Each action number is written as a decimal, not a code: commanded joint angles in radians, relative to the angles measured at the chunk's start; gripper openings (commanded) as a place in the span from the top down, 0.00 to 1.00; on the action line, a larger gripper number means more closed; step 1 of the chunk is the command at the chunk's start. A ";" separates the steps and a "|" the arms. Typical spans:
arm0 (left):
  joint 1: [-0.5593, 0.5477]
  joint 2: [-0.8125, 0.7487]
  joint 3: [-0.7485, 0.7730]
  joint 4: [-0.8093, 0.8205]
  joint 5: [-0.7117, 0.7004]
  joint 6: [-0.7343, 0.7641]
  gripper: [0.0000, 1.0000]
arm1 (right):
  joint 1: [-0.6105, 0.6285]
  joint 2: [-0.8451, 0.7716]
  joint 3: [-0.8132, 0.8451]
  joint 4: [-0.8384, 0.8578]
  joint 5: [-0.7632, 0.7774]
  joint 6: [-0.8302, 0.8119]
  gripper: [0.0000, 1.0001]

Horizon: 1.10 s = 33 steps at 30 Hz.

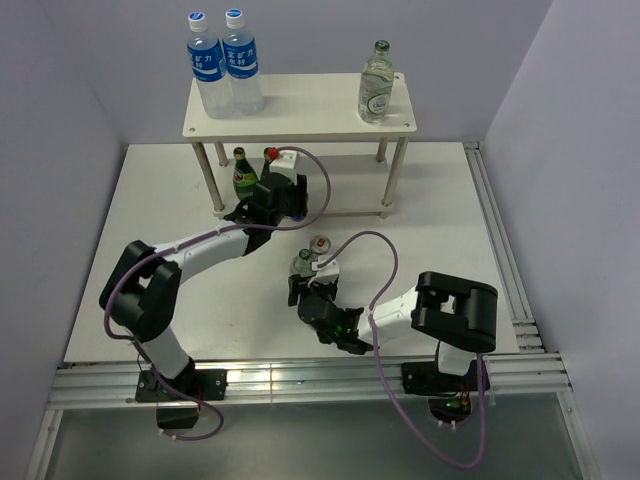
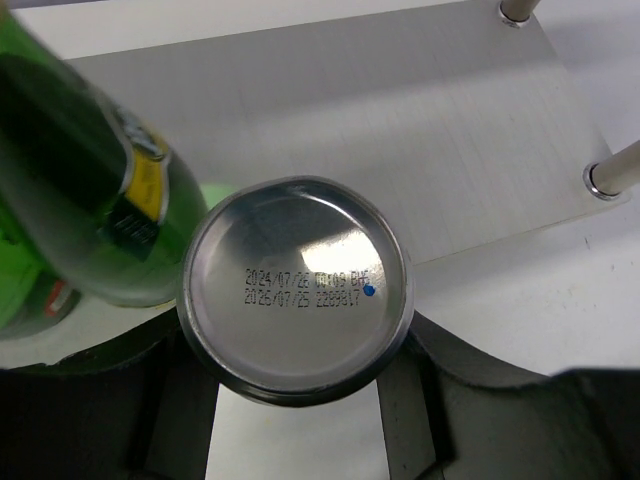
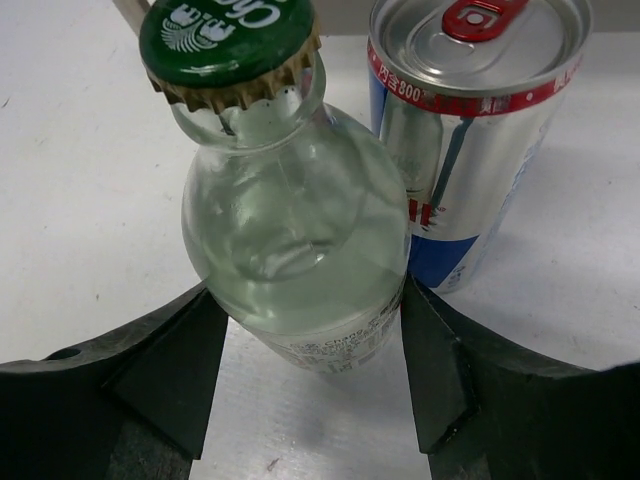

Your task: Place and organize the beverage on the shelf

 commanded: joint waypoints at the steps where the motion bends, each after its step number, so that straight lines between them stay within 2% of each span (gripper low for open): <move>1: -0.002 0.025 0.093 0.138 0.054 0.011 1.00 | -0.019 0.003 -0.006 0.020 0.039 0.048 1.00; 14: -0.002 0.196 0.249 0.164 0.056 0.023 1.00 | 0.007 -0.092 -0.107 -0.111 0.058 0.175 1.00; 21: -0.004 0.279 0.337 0.159 0.041 0.037 1.00 | 0.081 -0.144 -0.141 -0.255 0.105 0.283 1.00; 28: -0.004 0.333 0.371 0.152 -0.002 0.040 1.00 | 0.118 -0.158 -0.152 -0.325 0.133 0.340 1.00; 31: -0.004 0.351 0.386 0.138 -0.022 0.041 0.91 | 0.125 -0.152 -0.143 -0.342 0.139 0.346 1.00; 32: -0.004 0.355 0.388 0.136 -0.024 0.046 0.86 | 0.130 -0.149 -0.141 -0.347 0.145 0.347 1.00; 33: -0.005 0.358 0.389 0.135 -0.030 0.046 0.74 | 0.132 -0.147 -0.138 -0.354 0.147 0.350 1.00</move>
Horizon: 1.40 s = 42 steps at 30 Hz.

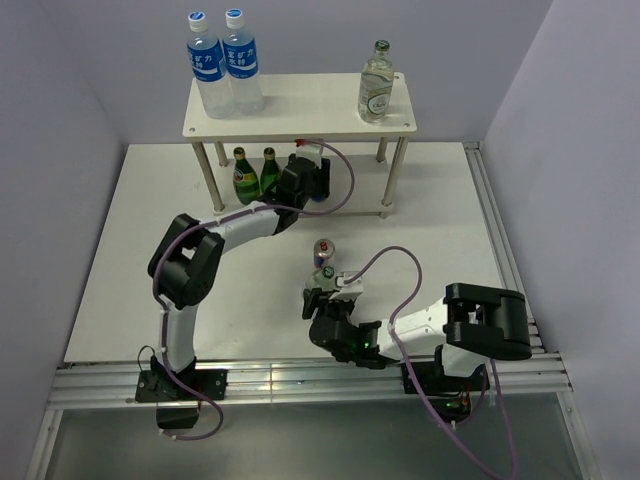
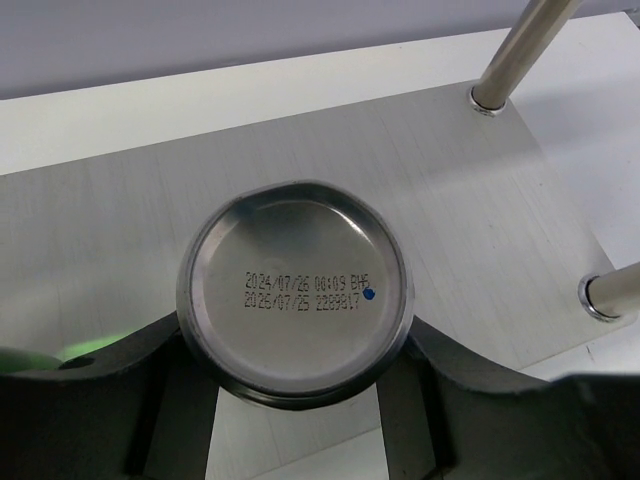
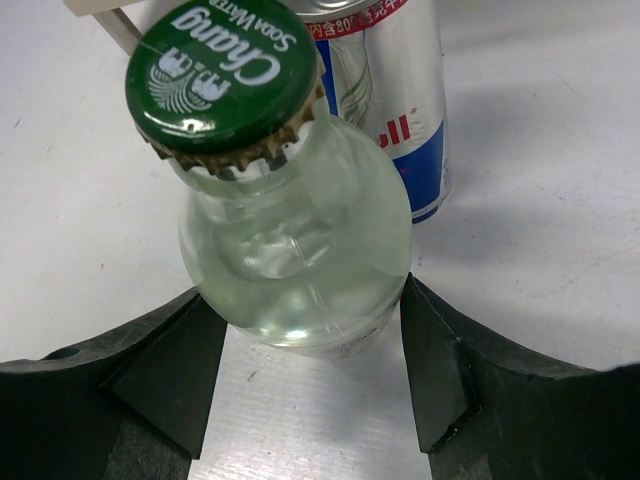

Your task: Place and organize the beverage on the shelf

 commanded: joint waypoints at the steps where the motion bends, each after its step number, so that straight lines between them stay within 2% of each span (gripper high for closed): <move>1: 0.006 0.010 0.060 0.048 -0.026 0.013 0.67 | 0.017 0.023 -0.011 -0.144 0.010 0.050 1.00; 2: 0.007 0.014 0.057 0.051 -0.029 0.018 0.55 | 0.019 0.023 -0.010 -0.147 0.013 0.055 1.00; 8: 0.007 0.024 0.051 0.057 -0.026 0.020 0.37 | 0.028 0.037 0.006 -0.185 0.020 0.073 0.98; 18: 0.007 0.028 0.042 0.057 -0.029 0.006 0.24 | 0.039 0.057 0.029 -0.211 0.028 0.078 0.85; 19: 0.007 0.027 0.037 0.059 -0.030 0.006 0.12 | 0.037 0.060 0.029 -0.213 0.030 0.077 0.83; 20: 0.007 0.014 0.026 0.059 -0.030 0.001 0.03 | 0.040 0.064 0.032 -0.213 0.030 0.078 0.77; 23: 0.001 -0.024 -0.018 0.071 -0.037 -0.005 0.01 | 0.042 0.072 0.038 -0.215 0.033 0.074 0.57; 24: -0.002 -0.036 -0.029 0.076 -0.041 -0.005 0.01 | 0.042 0.077 0.041 -0.210 0.036 0.067 0.44; 27: -0.019 -0.082 -0.080 0.086 -0.050 -0.008 0.01 | 0.042 0.095 0.053 -0.198 0.051 0.049 0.28; 31: -0.037 -0.143 -0.133 0.084 -0.049 -0.014 0.01 | 0.037 0.127 0.082 -0.185 0.066 0.024 0.19; 33: -0.043 -0.165 -0.149 0.080 -0.052 -0.013 0.01 | 0.030 0.150 0.102 -0.185 0.071 0.015 0.17; 34: -0.051 -0.188 -0.162 0.077 -0.050 -0.010 0.01 | 0.024 0.158 0.107 -0.181 0.073 0.012 0.12; 42: -0.080 -0.285 -0.225 0.054 -0.053 -0.003 0.01 | -0.038 0.201 0.141 -0.096 0.060 -0.074 0.11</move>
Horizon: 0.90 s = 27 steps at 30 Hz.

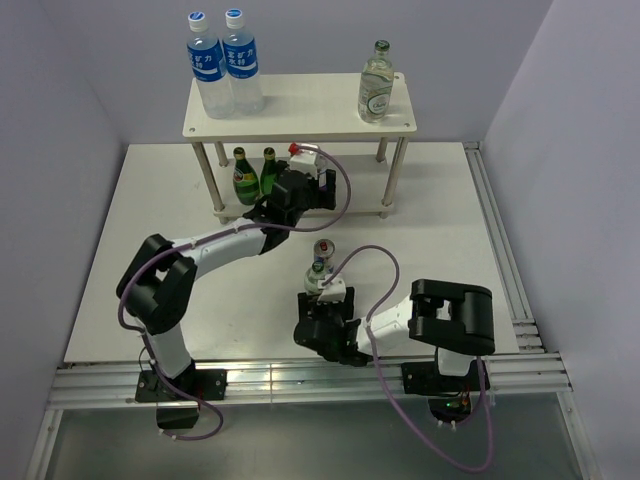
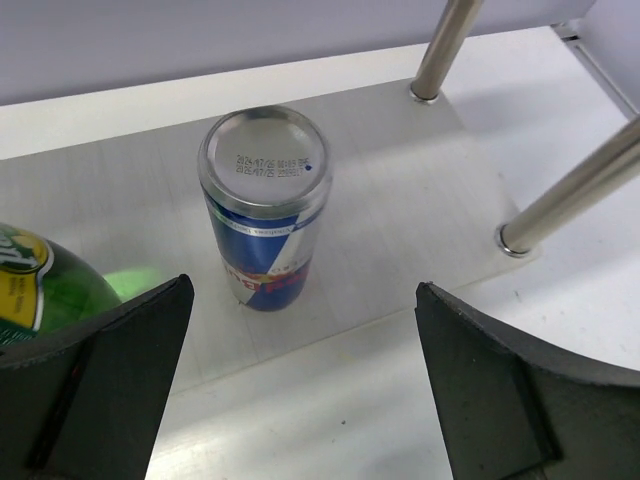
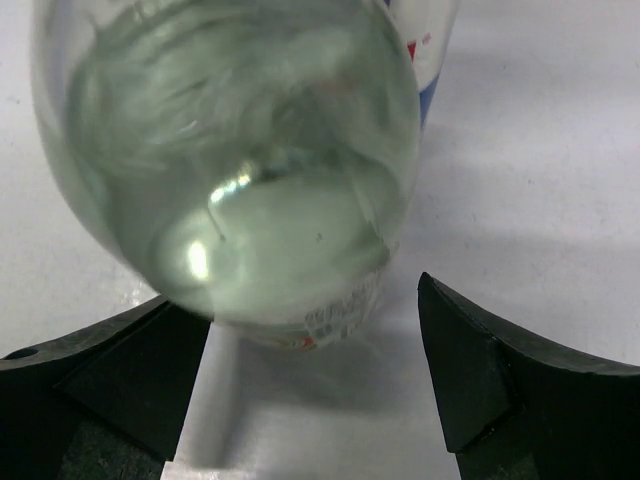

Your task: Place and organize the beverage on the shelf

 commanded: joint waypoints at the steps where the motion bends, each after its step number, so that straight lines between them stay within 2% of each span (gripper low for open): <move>1: -0.009 -0.076 -0.027 0.015 -0.011 0.000 0.01 | -0.025 0.022 0.048 0.049 0.044 -0.043 0.11; 13: -0.018 -0.192 -0.131 -0.011 -0.005 -0.003 0.01 | -0.034 0.031 0.106 0.104 0.083 -0.141 0.11; 21: -0.050 -0.298 -0.206 -0.056 -0.029 -0.023 0.01 | -0.085 0.058 0.117 0.169 0.103 -0.175 0.12; 25: -0.084 -0.353 -0.241 -0.085 -0.064 -0.037 0.01 | -0.101 0.068 0.117 0.182 0.107 -0.175 0.14; 27: -0.095 -0.373 -0.254 -0.103 -0.086 -0.046 0.01 | -0.112 0.075 0.114 0.210 0.095 -0.184 0.19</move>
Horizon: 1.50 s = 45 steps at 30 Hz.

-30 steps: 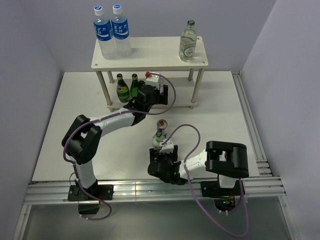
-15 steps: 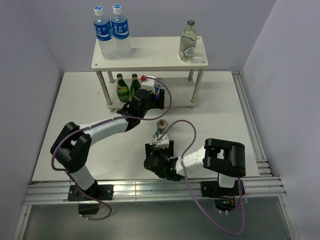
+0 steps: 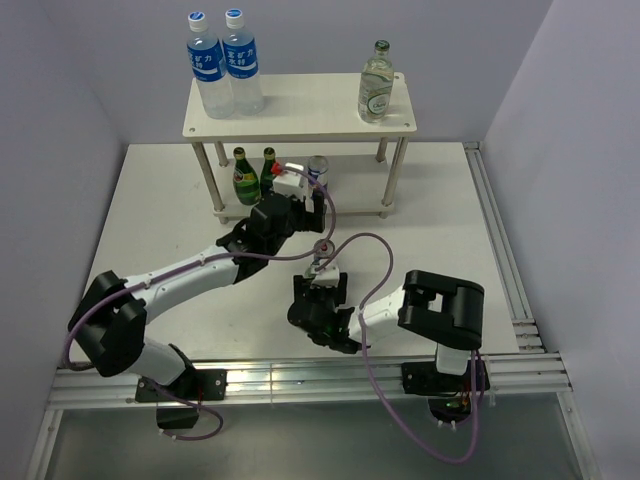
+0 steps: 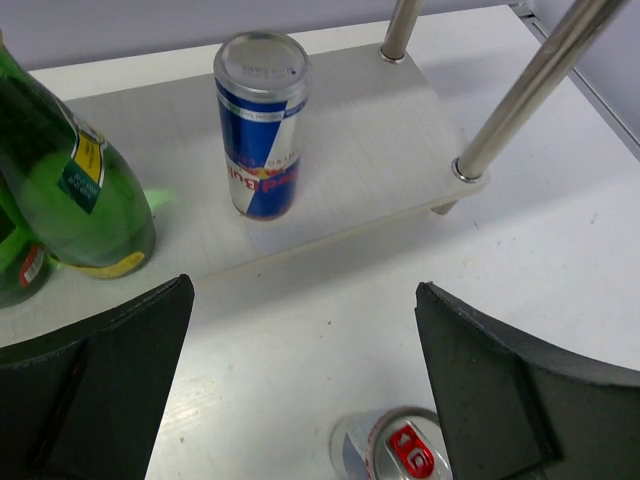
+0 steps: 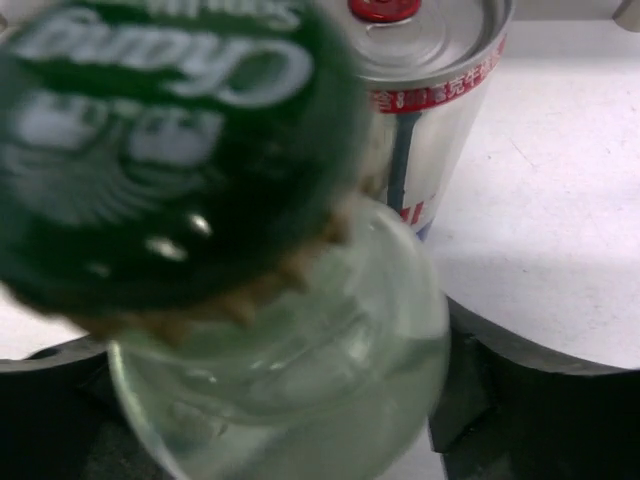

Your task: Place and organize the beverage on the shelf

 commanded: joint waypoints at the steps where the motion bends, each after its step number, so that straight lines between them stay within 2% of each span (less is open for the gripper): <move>1: -0.035 -0.073 -0.031 -0.031 -0.057 -0.033 0.01 | -0.019 0.020 0.027 0.075 0.046 -0.016 0.23; 5: -0.072 -0.130 -0.048 -0.090 -0.102 -0.064 0.01 | -0.026 0.019 0.024 0.071 0.041 -0.012 0.85; 8: -0.109 -0.178 -0.059 -0.155 -0.152 -0.090 0.01 | -0.026 -0.012 0.016 0.009 0.035 0.034 1.00; 11: -0.150 -0.238 -0.069 -0.240 -0.204 -0.119 0.01 | -0.008 -0.061 0.001 -0.053 0.038 0.069 1.00; 16: -0.177 -0.360 -0.077 -0.386 -0.263 -0.185 0.01 | 0.110 -0.199 0.016 -0.251 0.084 0.162 1.00; 19: -0.180 -0.428 -0.089 -0.454 -0.292 -0.197 0.01 | 0.203 -0.291 0.071 -0.400 0.141 0.223 1.00; 24: -0.181 -0.532 -0.143 -0.527 -0.332 -0.229 0.01 | 0.343 -0.424 0.198 -0.656 0.271 0.214 1.00; 26: -0.181 -0.557 -0.151 -0.549 -0.346 -0.251 0.01 | 0.375 -0.493 0.260 -0.683 0.290 0.122 1.00; 27: -0.183 -0.580 -0.161 -0.557 -0.347 -0.272 0.01 | 0.375 -0.516 0.272 -0.645 0.281 0.050 1.00; 28: -0.184 -0.592 -0.167 -0.569 -0.349 -0.281 0.01 | 0.372 -0.568 0.277 -0.567 0.253 -0.196 1.00; 29: -0.184 -0.603 -0.174 -0.574 -0.350 -0.292 0.01 | 0.366 -0.595 0.278 -0.393 0.220 -0.313 1.00; 31: -0.184 -0.630 -0.193 -0.589 -0.355 -0.321 0.01 | 0.333 -0.654 0.309 -0.330 0.118 -0.501 1.00; 34: -0.186 -0.661 -0.226 -0.597 -0.352 -0.354 0.01 | 0.255 -0.678 0.471 -0.322 0.021 -0.673 1.00; 36: -0.187 -0.679 -0.256 -0.595 -0.349 -0.373 0.01 | 0.174 -0.672 0.540 -0.344 -0.032 -0.728 1.00; 37: -0.187 -0.687 -0.267 -0.592 -0.344 -0.380 0.01 | 0.143 -0.659 0.603 -0.345 -0.105 -0.777 1.00; 39: -0.189 -0.696 -0.285 -0.589 -0.337 -0.390 0.01 | 0.077 -0.636 0.680 -0.400 -0.164 -0.795 1.00; 41: -0.192 -0.698 -0.296 -0.591 -0.340 -0.397 0.01 | -0.023 -0.592 0.801 -0.486 -0.296 -0.794 1.00; 45: -0.198 -0.707 -0.318 -0.591 -0.344 -0.407 0.01 | -0.147 -0.485 0.950 -0.512 -0.388 -0.837 1.00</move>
